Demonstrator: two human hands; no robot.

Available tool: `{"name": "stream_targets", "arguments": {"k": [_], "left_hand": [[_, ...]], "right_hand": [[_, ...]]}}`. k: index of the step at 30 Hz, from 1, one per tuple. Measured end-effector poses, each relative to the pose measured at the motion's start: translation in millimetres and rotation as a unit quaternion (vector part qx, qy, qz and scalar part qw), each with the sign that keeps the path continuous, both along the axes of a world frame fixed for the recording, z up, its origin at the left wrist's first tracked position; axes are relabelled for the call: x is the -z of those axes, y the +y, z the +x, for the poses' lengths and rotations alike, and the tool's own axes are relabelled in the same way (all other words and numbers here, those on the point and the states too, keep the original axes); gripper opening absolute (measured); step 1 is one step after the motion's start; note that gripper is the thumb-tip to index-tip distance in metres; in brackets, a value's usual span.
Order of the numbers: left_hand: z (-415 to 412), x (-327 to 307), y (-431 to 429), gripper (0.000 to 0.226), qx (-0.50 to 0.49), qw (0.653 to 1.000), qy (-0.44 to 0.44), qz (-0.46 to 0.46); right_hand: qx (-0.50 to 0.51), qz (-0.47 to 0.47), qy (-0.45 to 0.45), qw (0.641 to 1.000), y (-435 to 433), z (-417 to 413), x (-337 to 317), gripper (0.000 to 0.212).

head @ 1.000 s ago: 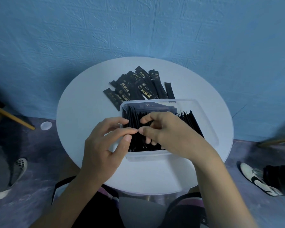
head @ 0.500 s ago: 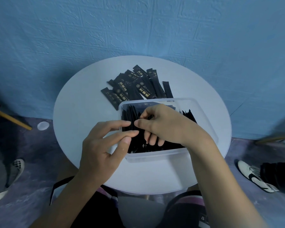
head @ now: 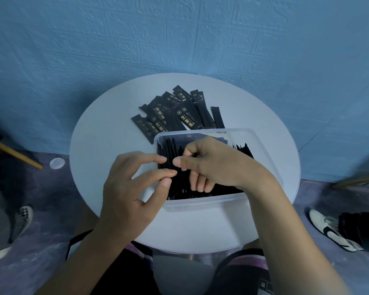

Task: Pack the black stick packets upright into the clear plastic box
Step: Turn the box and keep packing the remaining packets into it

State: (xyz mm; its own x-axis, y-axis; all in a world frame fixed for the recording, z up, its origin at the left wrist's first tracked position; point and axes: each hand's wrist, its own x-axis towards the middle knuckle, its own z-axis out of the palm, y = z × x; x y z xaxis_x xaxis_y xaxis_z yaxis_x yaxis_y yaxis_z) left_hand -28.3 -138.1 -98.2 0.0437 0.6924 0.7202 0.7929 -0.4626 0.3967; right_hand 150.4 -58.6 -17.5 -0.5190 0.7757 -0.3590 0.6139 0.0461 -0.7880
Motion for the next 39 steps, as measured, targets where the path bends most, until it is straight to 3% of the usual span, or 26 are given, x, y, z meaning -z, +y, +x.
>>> {"name": "stream_targets", "arguments": {"k": [3, 7, 12, 14, 19, 24, 29, 33, 36, 39], "left_hand": [[0.8, -8.0, 2.8, 0.028, 0.037, 0.999, 0.025, 0.002], [2.0, -3.9, 10.1, 0.033, 0.076, 0.996, 0.035, -0.014], [0.2, -4.5, 13.5, 0.033, 0.086, 0.996, 0.03, -0.021], [0.6, -3.4, 15.9, 0.029, 0.096, 0.994, 0.03, -0.034], [4.5, 3.0, 12.5, 0.043, 0.092, 0.994, -0.02, -0.052], [5.8, 5.6, 9.9, 0.033, 0.078, 0.995, -0.031, -0.048], [8.0, 7.8, 4.0, 0.03, 0.086, 0.994, -0.042, -0.046], [8.4, 8.3, 3.4, 0.03, 0.085, 0.994, -0.046, -0.043], [9.0, 7.7, 4.3, 0.031, 0.084, 0.995, -0.045, -0.042], [9.5, 8.1, 4.3, 0.031, 0.085, 0.995, -0.046, -0.039]], "right_hand": [[0.009, 0.01, 0.008, 1.0, 4.3, 1.1, 0.4, 0.033], [0.026, 0.027, 0.045, 0.998, 13.5, -1.5, 1.6, 0.013], [0.013, -0.003, 0.09, 0.996, 20.4, -0.7, 4.5, 0.044], [-0.009, -0.01, 0.082, 0.997, 22.4, 1.0, 4.8, 0.044], [-0.018, -0.002, 0.063, 0.998, 33.5, 8.2, -2.5, 0.028], [0.043, 0.072, 0.05, 0.995, 67.5, 21.8, -20.7, 0.011], [0.081, 0.158, -0.077, 0.981, 126.2, 37.1, -13.5, 0.013], [-0.057, 0.155, -0.244, 0.956, 145.1, 33.7, 2.4, 0.021], [-0.093, 0.11, -0.274, 0.951, 145.2, 26.5, 6.1, 0.037], [-0.127, 0.096, -0.303, 0.94, 148.4, 23.1, 6.3, 0.035]]}}
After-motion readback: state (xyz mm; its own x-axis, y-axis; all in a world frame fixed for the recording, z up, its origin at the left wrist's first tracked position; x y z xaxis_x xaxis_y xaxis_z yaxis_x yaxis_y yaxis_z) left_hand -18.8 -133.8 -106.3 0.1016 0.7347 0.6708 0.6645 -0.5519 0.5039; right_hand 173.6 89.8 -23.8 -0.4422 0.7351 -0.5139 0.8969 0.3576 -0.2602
